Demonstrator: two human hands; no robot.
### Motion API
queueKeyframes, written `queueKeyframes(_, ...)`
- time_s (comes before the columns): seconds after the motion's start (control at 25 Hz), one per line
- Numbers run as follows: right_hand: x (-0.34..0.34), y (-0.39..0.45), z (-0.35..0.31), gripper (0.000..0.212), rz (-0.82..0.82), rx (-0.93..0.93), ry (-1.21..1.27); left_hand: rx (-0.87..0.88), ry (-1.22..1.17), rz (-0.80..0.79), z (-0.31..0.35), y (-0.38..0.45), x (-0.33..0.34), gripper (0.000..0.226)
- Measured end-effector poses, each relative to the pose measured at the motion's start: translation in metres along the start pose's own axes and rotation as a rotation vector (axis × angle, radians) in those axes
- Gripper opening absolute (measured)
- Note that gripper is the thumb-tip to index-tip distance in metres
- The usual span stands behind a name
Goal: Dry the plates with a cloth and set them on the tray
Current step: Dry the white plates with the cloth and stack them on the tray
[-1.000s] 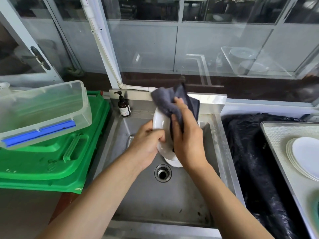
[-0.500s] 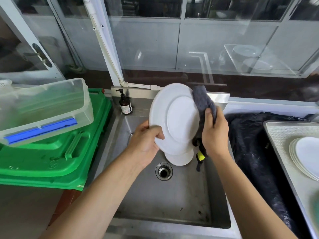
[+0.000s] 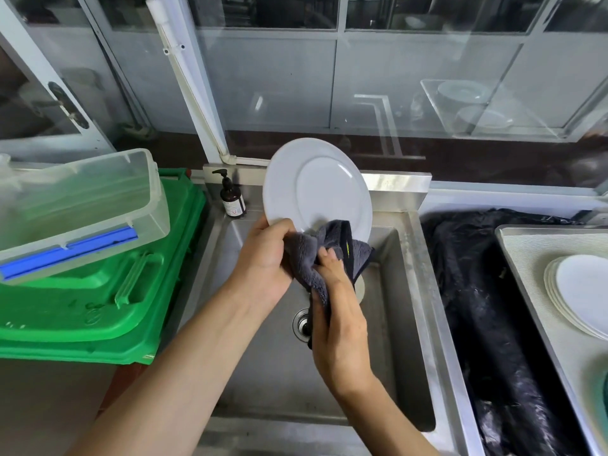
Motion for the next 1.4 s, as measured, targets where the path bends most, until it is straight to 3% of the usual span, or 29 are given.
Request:
queueKeyframes(0.08, -0.006, -0.009, 0.017, 0.042, -0.010, 0.073, -0.022, -0.001, 0.012, -0.023, 0.004, 0.000, -0.003, 0.042)
queueKeyframes(0.2, -0.033, -0.010, 0.059, 0.036, 0.179, 0.488, -0.034, -0.039, 0.030, -0.076, 0.004, 0.000, -0.007, 0.047)
queueKeyframes(0.28, -0.050, 0.010, 0.076, 0.025, 0.277, 0.535, -0.120, -0.071, 0.075, -0.078, -0.005, -0.003, -0.007, 0.044)
queueKeyframes(0.4, -0.059, 0.053, 0.081, 0.030, 0.219, 0.475, -0.118, -0.071, 0.163, -0.065, -0.018, -0.008, -0.002, 0.037)
queueKeyframes(0.52, -0.038, 0.063, 0.053, 0.043, 0.025, 0.218, -0.082, -0.032, 0.220, -0.061, -0.013, -0.007, 0.004, 0.032)
queueKeyframes(0.64, -0.019, 0.040, 0.026, 0.045, -0.047, 0.076, -0.016, -0.001, 0.252, -0.035, -0.006, -0.004, 0.000, 0.038)
queueKeyframes(0.92, -0.018, 0.093, 0.028, 0.042, -0.061, 0.170, 0.002, -0.026, 0.373, 0.012, -0.017, -0.007, -0.008, 0.027)
queueKeyframes(1.08, -0.012, 0.089, 0.023, 0.044, -0.103, 0.140, 0.039, -0.016, 0.337, 0.013, -0.011, -0.007, -0.010, 0.035)
queueKeyframes(1.28, -0.009, 0.040, 0.017, 0.043, -0.081, 0.150, 0.053, -0.075, 0.208, -0.098, -0.012, -0.004, -0.015, 0.056)
queueKeyframes(1.4, -0.009, 0.057, 0.020, 0.042, -0.050, 0.184, 0.050, -0.055, 0.316, -0.037, -0.015, -0.003, -0.015, 0.040)
Point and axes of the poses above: each hand's wrist, its own y-axis towards the middle knuckle, its own x-axis out of the palm, z = x × y, the point moved 7 cm from there along y, towards the middle knuckle, and after that the axes turned 13 degrees about -x, right-handed, at the moved point
